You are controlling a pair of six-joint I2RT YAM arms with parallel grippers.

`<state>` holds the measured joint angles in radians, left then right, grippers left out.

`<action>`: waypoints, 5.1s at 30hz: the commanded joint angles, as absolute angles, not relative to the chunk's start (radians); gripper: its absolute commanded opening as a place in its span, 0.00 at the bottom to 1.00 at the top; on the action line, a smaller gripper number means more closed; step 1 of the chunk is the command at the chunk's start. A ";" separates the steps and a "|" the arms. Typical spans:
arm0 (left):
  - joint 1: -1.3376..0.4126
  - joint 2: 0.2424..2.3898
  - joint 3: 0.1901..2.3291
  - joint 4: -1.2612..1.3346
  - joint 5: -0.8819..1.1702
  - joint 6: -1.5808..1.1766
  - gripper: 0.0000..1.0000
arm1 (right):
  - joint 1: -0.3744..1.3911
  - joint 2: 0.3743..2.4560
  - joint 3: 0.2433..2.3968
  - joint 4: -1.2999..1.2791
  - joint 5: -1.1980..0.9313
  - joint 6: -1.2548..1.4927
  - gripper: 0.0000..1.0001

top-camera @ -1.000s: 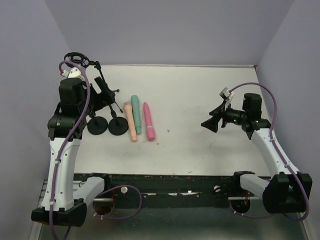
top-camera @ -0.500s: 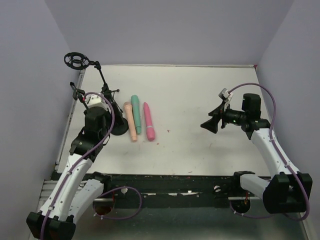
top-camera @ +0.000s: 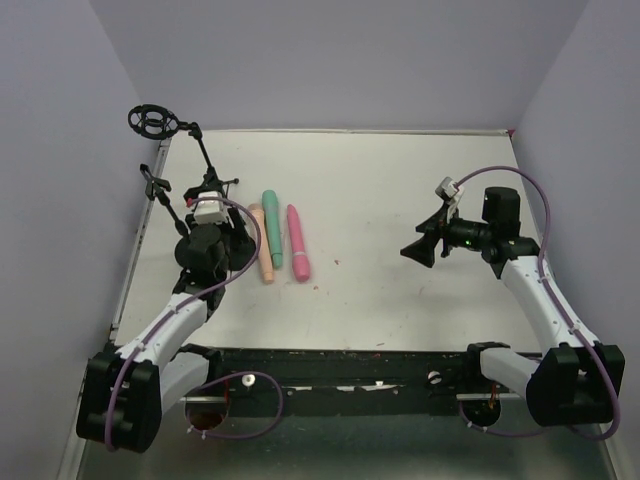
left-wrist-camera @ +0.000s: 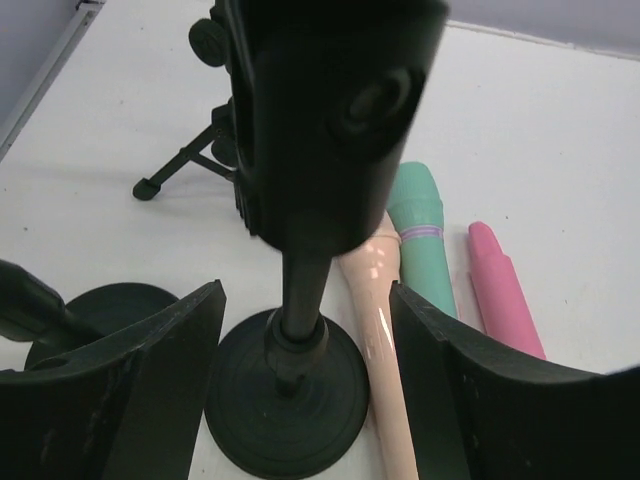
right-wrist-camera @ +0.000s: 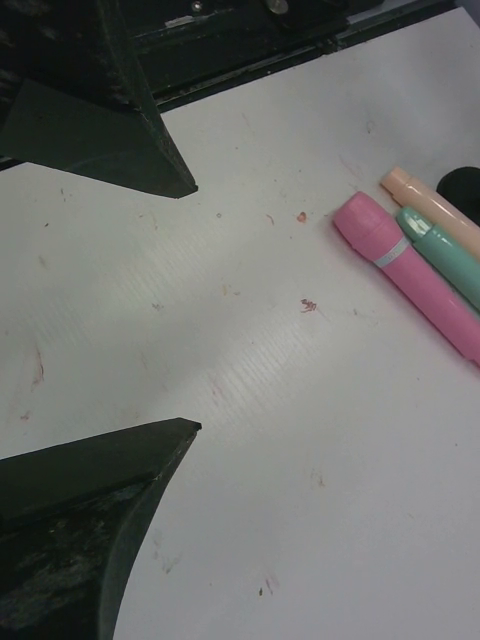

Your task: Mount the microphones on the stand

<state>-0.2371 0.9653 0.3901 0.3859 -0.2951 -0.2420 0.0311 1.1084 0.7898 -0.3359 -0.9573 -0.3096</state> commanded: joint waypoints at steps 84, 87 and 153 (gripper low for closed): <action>-0.821 1.312 0.681 0.574 0.059 -0.150 0.78 | -0.051 1.236 0.827 -0.368 -0.756 -0.333 1.00; -0.821 1.171 0.612 0.494 -0.084 -0.150 0.91 | -0.051 1.230 0.822 -0.368 -0.756 -0.341 1.00; -0.492 1.661 0.937 -0.535 -0.238 -0.957 0.58 | -0.051 1.140 0.808 -0.376 -0.830 -0.368 1.00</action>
<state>-0.4721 1.6352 0.9646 -0.5278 -0.2493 -0.8680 -0.0475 1.1645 0.8001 -0.3538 -0.8021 -0.3576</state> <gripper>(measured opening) 0.582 0.998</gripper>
